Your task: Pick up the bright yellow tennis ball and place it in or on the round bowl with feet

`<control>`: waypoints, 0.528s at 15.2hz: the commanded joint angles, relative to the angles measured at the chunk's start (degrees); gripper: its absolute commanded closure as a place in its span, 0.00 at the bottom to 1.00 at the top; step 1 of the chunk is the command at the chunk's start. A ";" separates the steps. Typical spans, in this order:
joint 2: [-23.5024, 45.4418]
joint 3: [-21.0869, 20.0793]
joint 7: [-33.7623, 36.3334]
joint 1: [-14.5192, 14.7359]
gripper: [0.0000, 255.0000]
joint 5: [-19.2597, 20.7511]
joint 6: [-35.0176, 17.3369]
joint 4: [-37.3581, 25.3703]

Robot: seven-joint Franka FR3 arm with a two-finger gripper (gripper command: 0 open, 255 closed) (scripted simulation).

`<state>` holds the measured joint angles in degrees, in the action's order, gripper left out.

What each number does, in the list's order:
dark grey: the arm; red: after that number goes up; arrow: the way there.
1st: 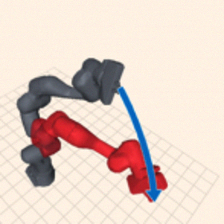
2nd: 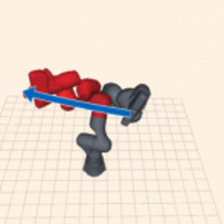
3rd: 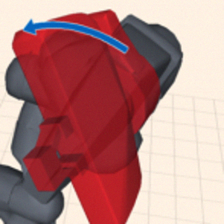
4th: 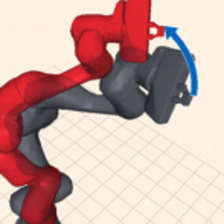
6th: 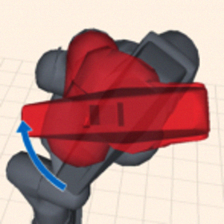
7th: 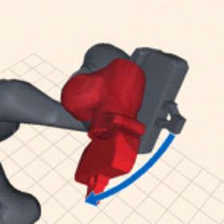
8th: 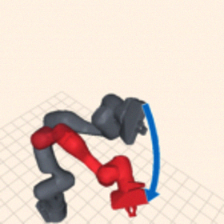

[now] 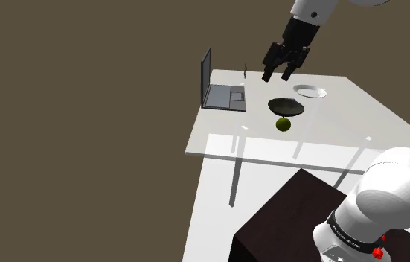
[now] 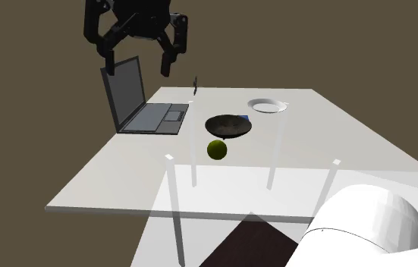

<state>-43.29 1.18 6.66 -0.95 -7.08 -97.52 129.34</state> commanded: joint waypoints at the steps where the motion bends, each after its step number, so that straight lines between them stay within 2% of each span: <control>1: 0.00 0.00 0.00 0.00 0.00 0.00 0.00 0.00; 8: 2.57 5.68 -7.14 -2.15 0.00 3.22 -7.87 7.19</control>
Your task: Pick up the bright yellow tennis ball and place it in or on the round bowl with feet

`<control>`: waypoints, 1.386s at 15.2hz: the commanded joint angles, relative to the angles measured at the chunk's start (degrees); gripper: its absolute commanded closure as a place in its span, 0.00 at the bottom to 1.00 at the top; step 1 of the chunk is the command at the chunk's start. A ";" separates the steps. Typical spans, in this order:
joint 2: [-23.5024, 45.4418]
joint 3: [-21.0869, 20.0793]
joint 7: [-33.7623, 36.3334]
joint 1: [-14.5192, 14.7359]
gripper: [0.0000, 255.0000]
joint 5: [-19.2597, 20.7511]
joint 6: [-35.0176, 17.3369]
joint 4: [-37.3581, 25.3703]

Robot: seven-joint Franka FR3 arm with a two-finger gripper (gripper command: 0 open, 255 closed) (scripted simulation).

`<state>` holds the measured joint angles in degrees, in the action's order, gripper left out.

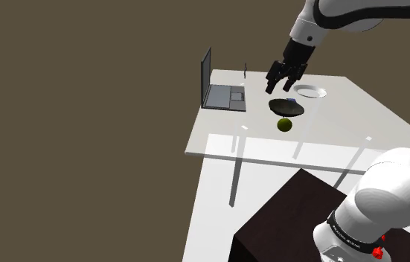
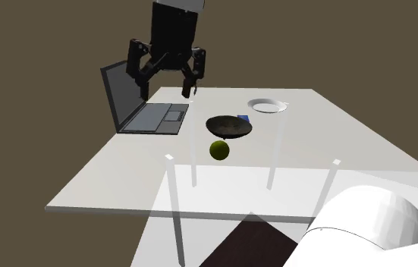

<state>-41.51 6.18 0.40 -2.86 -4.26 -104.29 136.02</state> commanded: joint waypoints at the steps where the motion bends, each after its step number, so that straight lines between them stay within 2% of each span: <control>1: 1.44 1.53 -1.91 -0.56 0.00 0.85 -2.29 1.30; 12: 13.30 11.46 -13.56 -3.43 0.00 4.34 -16.15 5.72; 21: 27.43 19.30 -24.06 -3.93 0.00 2.32 -26.15 3.60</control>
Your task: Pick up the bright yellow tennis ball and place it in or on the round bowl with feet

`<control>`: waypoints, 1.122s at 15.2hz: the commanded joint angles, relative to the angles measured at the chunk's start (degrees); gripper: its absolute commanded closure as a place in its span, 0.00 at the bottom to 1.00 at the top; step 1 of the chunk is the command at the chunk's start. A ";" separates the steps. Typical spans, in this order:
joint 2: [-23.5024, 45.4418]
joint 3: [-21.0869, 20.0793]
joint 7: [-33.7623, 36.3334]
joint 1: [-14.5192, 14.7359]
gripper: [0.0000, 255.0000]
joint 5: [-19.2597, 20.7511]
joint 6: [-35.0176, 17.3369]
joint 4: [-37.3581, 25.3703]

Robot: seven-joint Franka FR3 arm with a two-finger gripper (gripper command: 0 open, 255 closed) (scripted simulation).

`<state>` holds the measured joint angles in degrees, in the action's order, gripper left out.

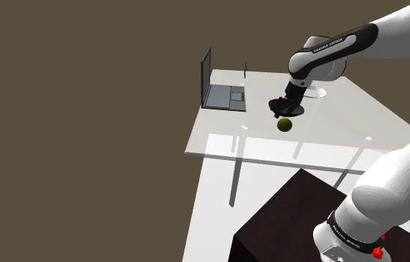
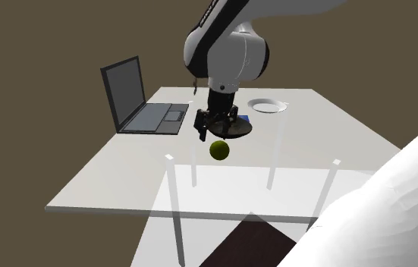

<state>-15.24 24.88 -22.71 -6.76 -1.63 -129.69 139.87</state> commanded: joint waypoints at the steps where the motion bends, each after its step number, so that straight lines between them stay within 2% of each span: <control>1: 1.68 0.68 -1.17 0.09 0.00 -0.61 -1.58 0.09; 7: 5.51 1.26 -2.94 1.03 0.00 -3.05 -6.99 2.04; 15: 5.51 1.24 -2.94 1.01 0.00 -3.05 -6.98 2.03; 16: 5.51 1.24 -2.94 1.01 1.00 -3.05 -6.98 2.03; 17: 5.51 1.24 -2.94 1.01 1.00 -3.05 -6.98 2.03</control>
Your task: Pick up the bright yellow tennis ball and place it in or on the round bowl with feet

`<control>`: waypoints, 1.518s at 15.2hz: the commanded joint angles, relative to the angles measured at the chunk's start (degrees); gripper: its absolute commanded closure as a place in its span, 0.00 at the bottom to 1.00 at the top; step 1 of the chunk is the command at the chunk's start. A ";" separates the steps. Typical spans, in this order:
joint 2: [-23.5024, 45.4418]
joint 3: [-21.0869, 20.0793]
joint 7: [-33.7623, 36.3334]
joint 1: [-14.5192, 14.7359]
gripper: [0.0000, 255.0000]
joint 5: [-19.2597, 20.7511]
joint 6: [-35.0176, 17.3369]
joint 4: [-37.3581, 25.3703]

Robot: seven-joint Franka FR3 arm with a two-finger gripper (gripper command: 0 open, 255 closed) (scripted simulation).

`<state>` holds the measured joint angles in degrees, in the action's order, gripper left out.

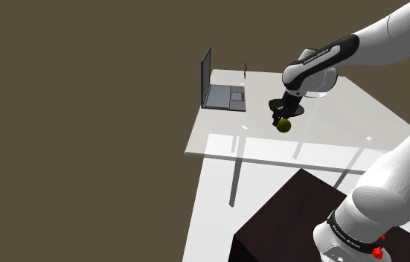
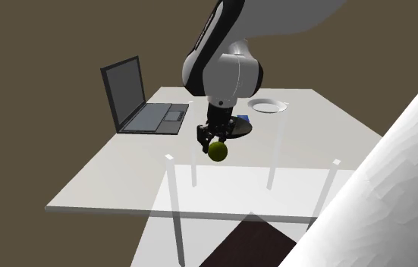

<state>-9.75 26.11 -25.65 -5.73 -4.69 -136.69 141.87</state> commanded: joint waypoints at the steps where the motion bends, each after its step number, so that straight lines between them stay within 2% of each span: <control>1: 0.02 0.01 0.00 -0.01 1.00 0.01 0.02 0.03; 8: 0.03 0.01 0.00 -0.01 1.00 0.00 0.01 0.04; 17: -4.51 -1.08 2.78 -0.78 1.00 2.81 7.39 -3.29; 18: -3.80 -0.89 2.37 -0.68 1.00 2.42 6.58 -3.15; 19: -3.80 -0.89 2.37 -0.67 0.00 2.42 6.58 -3.15; 23: -11.00 -1.38 -3.72 -1.22 0.00 7.38 11.31 2.59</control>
<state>-18.77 24.76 -27.69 -6.69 1.31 -126.35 142.60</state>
